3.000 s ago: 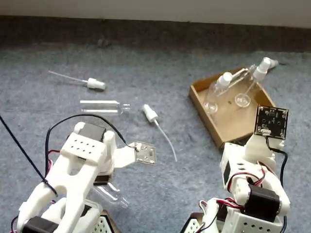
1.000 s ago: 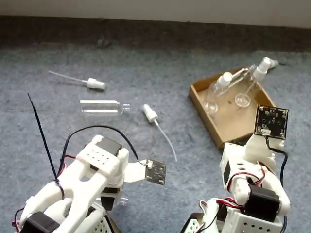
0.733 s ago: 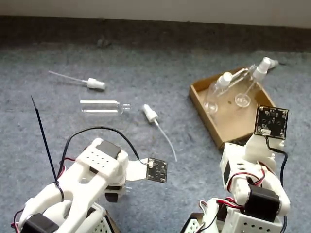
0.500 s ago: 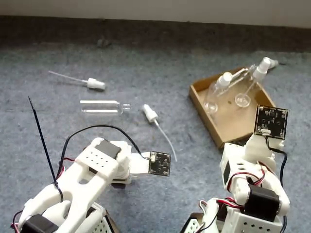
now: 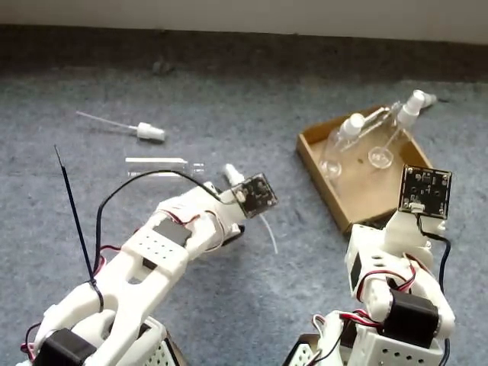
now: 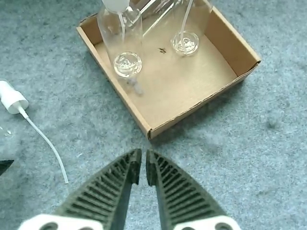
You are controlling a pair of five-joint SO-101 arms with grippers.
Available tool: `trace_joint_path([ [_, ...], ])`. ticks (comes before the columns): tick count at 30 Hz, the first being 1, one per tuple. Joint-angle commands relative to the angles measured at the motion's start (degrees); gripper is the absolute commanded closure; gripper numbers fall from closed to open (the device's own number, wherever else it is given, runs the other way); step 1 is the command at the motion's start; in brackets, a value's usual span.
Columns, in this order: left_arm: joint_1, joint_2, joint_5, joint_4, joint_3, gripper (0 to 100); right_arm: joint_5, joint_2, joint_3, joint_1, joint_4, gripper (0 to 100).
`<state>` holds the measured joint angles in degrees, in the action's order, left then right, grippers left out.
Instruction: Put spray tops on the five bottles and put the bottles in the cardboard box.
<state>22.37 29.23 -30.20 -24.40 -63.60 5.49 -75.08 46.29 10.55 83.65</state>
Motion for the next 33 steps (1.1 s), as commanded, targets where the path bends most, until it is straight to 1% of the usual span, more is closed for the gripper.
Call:
trace_joint_path([
  [1,0.7,0.8,16.9,6.3,1.7,77,0.6,-0.3,-0.4,0.6,-1.0,99.1],
  [4,0.4,0.8,24.5,6.9,1.7,70,0.6,-0.3,-0.4,0.6,-1.0,99.1],
  [6,0.4,0.8,28.4,6.9,1.7,66,0.6,-0.3,-0.3,0.6,-1.0,99.1],
  [8,0.4,0.8,30.9,6.9,1.5,64,0.6,-0.3,1.0,0.6,-1.0,99.1],
  [11,0.3,1.3,32.0,6.9,1.4,62,0.6,-0.3,3.5,0.5,-1.6,99.1],
  [13,-0.4,1.4,31.8,6.9,1.9,63,0.6,-0.3,4.4,0.4,-1.6,99.1],
  [16,-3.6,1.4,31.8,6.7,4.4,66,0.6,-0.3,4.4,0.3,-1.6,99.1],
  [19,-8.9,1.4,31.9,6.2,6.7,72,0.6,-0.3,4.4,0.2,-1.6,99.1],
  [23,-16.6,0.8,31.7,1.6,10.9,80,0.6,-0.3,4.7,0.2,-2.6,99.1],
  [25,-19.5,0.8,28.5,-0.4,12.4,83,0.6,-0.3,4.8,0.2,-3.3,99.1],
  [28,-23.3,0.7,20.6,-0.9,12.7,87,0.6,-0.3,4.8,0.2,-3.3,99.1],
  [30,-25.3,0.7,17.0,-0.9,12.7,92,0.6,-0.3,4.8,0.2,-3.3,99.1],
  [33,-27.6,0.7,13.5,-0.8,12.9,100,0.6,-0.3,4.8,0.2,-3.2,99.1],
])
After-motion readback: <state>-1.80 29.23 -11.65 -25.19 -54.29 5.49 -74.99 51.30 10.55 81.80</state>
